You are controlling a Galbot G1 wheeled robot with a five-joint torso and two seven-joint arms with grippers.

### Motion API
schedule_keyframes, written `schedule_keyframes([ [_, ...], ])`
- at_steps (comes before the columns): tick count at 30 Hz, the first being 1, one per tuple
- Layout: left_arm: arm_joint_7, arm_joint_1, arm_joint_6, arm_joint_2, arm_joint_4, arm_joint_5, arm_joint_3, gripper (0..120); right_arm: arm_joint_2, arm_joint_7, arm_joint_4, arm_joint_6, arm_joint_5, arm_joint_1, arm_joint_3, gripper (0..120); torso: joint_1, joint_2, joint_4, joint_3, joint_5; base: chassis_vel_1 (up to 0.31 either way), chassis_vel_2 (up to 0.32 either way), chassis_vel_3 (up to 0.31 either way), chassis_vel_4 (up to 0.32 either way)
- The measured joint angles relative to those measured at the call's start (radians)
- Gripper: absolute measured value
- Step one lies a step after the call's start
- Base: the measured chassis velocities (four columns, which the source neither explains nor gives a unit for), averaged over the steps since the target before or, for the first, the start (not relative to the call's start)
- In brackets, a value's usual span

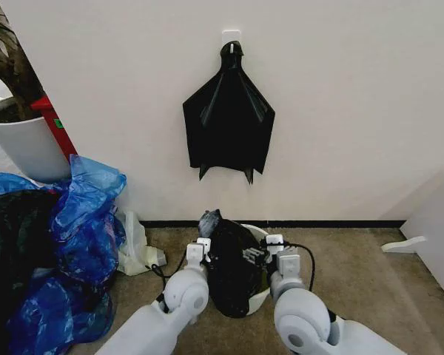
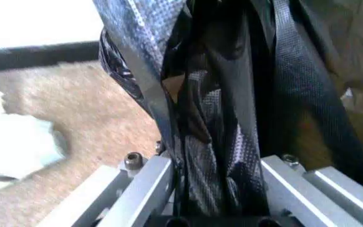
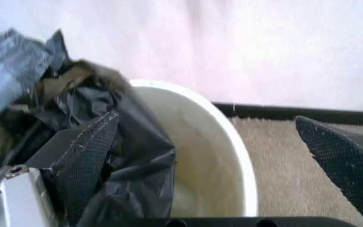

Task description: Place the garbage bag over the trash bin.

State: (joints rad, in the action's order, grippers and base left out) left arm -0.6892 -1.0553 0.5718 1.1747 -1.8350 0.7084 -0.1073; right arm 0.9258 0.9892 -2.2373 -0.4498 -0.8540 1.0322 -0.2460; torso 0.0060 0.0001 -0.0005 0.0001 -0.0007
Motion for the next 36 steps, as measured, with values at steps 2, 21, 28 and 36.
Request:
schedule_keyframes([
  [2,0.025,-0.026,-0.021,-0.011,-0.035,-0.063,0.031,4,-0.007,-0.025,-0.065,-0.002,0.006,0.031,0.047,100,0.000,0.000,0.0001,0.000,0.0007,0.000,0.000,0.000,0.000],
  [21,0.121,-0.127,-0.120,-0.084,-0.231,-0.196,0.109,1,0.061,-0.164,-0.145,0.061,-0.163,0.031,0.078,100,0.000,0.000,0.0004,0.000,0.0006,0.000,0.000,0.000,0.000],
  [28,0.159,-0.167,-0.176,-0.091,-0.255,-0.284,0.109,1,0.127,-0.045,-0.097,0.035,-0.181,0.017,0.005,100,0.000,0.000,0.0002,0.000,0.0006,0.000,0.000,0.000,0.000],
  [36,0.176,-0.188,-0.205,-0.090,-0.272,-0.331,0.115,1,0.146,-0.006,-0.062,0.021,-0.178,0.023,0.000,85,0.000,0.000,0.0001,0.000,0.0007,0.000,0.000,0.000,0.000],
])
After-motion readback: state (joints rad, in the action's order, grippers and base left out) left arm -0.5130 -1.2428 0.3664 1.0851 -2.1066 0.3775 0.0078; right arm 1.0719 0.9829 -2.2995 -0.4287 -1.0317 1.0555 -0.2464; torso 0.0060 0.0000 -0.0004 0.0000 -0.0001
